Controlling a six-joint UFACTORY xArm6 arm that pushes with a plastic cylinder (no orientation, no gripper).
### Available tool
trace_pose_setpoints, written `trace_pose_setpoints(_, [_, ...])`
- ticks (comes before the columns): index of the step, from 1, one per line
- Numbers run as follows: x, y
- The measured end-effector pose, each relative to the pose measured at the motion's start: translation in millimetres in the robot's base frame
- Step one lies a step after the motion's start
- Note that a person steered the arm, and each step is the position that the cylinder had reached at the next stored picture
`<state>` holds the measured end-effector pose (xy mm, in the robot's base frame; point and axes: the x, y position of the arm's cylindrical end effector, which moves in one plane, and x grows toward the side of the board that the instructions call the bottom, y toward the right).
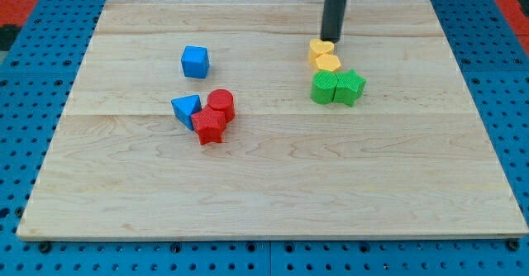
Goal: Push the yellow heart closer to the yellow hexagon
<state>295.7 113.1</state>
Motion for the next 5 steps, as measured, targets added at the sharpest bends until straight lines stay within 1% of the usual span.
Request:
trace_pose_setpoints(1, [-19.9,-4.1])
trace_pose_setpoints(2, [-22.0,-42.9])
trace_pose_setpoints(3, [6.6,-46.7])
trace_pose_setpoints(5, [20.7,-27.3])
